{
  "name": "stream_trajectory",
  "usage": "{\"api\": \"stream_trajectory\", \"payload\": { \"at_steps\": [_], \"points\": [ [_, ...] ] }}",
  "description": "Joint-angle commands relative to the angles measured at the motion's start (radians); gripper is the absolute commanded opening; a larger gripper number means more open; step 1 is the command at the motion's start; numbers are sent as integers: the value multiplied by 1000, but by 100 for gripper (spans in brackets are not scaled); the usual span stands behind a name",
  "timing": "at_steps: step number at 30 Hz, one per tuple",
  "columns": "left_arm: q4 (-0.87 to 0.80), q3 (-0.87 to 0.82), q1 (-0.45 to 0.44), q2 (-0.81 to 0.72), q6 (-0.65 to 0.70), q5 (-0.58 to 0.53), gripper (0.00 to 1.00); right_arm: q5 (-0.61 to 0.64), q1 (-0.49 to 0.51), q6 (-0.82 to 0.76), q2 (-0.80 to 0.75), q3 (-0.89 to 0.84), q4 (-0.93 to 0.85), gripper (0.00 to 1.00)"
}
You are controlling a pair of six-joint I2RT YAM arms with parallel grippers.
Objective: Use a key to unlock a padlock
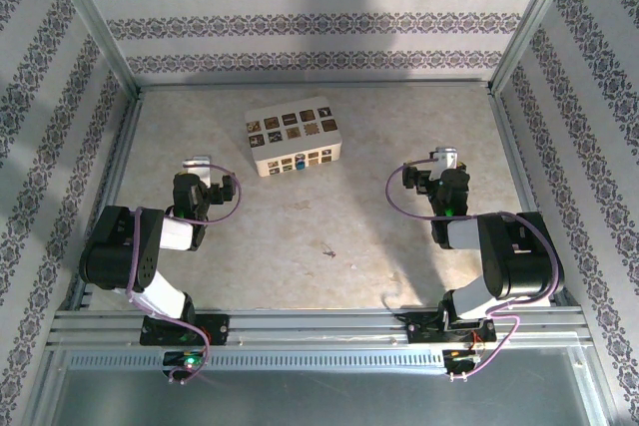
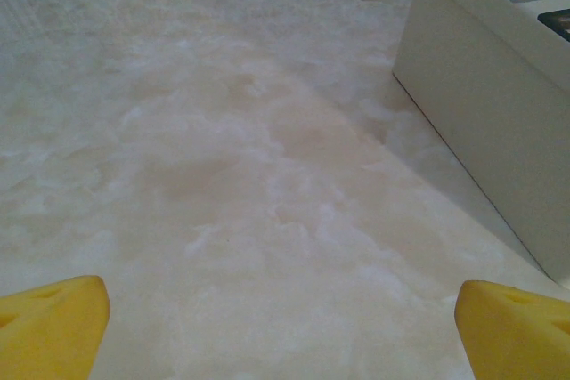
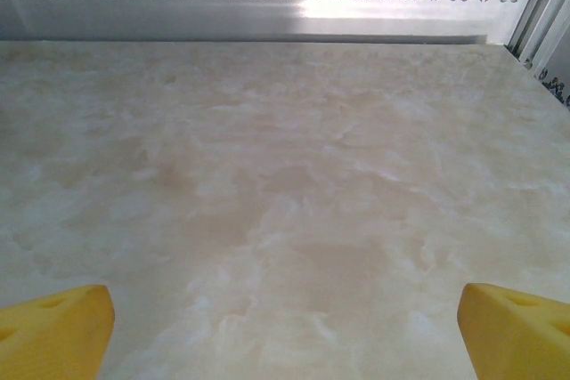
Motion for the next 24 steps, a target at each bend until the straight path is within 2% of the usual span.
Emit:
{"api": "stream_trajectory", "payload": {
  "at_steps": [1, 4, 6, 9, 13, 16, 20, 24],
  "points": [
    [84, 3, 18, 5, 1, -43, 99, -17, -14, 10, 6, 17, 4, 98],
    [136, -42, 17, -37, 4, -45, 99, -48, -14, 0, -29, 28, -42, 98],
    [79, -51, 18, -115, 0, -62, 99, -39, -14, 1, -92, 36, -111, 98],
    [-103, -23, 17, -277, -19, -101, 99, -26, -14, 12, -225, 46, -244, 99],
    [-352, 49, 19, -471, -189, -157, 99, -51, -13, 109, -403, 57, -392, 98],
    [-486, 91, 21, -575, -317, -123, 99, -92, -10, 215, -502, 103, -568, 99],
    [-655, 146, 21, -695, -425, -7, 99, -203, 2, 352, -612, 153, -739, 98],
    [-919, 235, 20, -749, -462, 79, 99, -215, 41, 419, -694, 194, -927, 98]
  ]
}}
